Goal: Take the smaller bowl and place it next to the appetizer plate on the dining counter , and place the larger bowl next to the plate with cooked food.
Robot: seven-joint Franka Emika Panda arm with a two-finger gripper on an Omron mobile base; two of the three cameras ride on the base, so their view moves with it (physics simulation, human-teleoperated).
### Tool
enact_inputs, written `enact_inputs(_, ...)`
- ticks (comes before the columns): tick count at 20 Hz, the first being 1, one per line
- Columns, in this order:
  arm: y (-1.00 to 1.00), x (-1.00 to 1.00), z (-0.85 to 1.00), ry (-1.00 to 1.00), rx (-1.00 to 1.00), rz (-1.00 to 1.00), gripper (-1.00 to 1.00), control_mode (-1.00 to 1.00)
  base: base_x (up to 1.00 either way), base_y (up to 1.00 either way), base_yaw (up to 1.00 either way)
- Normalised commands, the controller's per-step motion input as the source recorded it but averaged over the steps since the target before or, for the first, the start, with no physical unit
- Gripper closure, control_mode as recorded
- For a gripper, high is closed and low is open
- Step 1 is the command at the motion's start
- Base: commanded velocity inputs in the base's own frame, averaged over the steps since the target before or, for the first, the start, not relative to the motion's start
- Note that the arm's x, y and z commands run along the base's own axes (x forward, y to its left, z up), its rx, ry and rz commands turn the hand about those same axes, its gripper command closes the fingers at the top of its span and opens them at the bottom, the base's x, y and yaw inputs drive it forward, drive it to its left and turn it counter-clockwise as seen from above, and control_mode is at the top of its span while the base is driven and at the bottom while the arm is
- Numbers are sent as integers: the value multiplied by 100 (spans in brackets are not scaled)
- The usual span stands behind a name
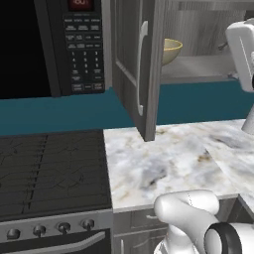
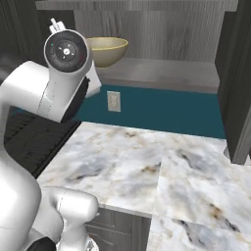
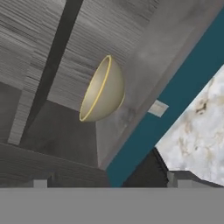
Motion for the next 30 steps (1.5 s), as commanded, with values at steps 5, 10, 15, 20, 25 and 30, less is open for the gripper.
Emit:
enact_inputs(5,15,71,-2,-4,-1,-7,-100,-100,0,0,0)
enact_inputs(10,7,92,0,22,0,-1,-100,-100,0,0,0)
enact_inputs(15,0,81,-2,8,0,0,-100,-100,0,0,0)
enact_inputs(20,0,63,0,0,0,0,-100,-100,0,0,0)
enact_inputs(25,0,55,-8,0,0,0,-100,-100,0,0,0)
enact_inputs(30,0,57,-14,0,0,0,-100,-100,0,0,0)
